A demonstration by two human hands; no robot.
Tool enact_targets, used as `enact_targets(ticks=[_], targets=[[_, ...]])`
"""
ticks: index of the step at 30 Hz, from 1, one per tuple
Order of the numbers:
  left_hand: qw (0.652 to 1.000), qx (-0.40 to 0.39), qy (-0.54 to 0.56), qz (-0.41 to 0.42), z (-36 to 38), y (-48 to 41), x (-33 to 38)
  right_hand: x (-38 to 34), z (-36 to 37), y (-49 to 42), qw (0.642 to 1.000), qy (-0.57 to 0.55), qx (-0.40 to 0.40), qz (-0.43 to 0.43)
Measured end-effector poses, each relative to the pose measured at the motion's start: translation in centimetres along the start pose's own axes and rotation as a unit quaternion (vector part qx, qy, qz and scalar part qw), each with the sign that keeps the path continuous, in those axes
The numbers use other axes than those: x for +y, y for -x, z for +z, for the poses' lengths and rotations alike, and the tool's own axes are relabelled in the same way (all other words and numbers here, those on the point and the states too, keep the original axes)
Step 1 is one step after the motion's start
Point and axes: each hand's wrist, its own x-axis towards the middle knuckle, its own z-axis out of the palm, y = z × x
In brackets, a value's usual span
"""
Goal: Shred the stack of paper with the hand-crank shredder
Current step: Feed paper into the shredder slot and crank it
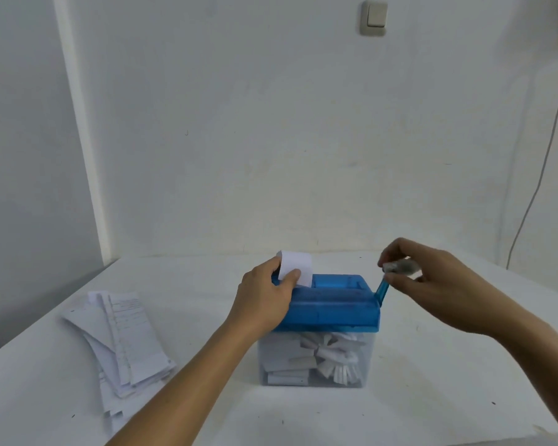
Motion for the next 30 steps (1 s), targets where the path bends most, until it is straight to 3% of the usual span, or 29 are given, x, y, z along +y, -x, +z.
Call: enact_targets(ticks=[2,6,12,19,30], targets=[[1.0,0.008,0.015,0.001,0.1,-0.1,-0.2,-0.7,0.4,-0.5,1.0,-0.014,0.01,-0.001],[0.997,0.022,0.059,-0.037,0.3,-0.2,-0.1,-4.2,2.1,-2.6,0.993,-0.015,0.11,-0.029],[0.995,0.025,0.093,-0.028,0.4,-0.3,-0.2,-6.5,6.2,-6.1,1.0,0.022,0.0,0.015],[0.997,0.016,0.078,-0.011,0.3,-0.3,-0.6,-5.2,7.3,-6.4,0.994,-0.081,0.007,0.072],[0.997,0.033,0.065,-0.022,0.4,0.1,-0.3,-4.5,7.5,-5.5,0.998,-0.048,0.004,0.044]])
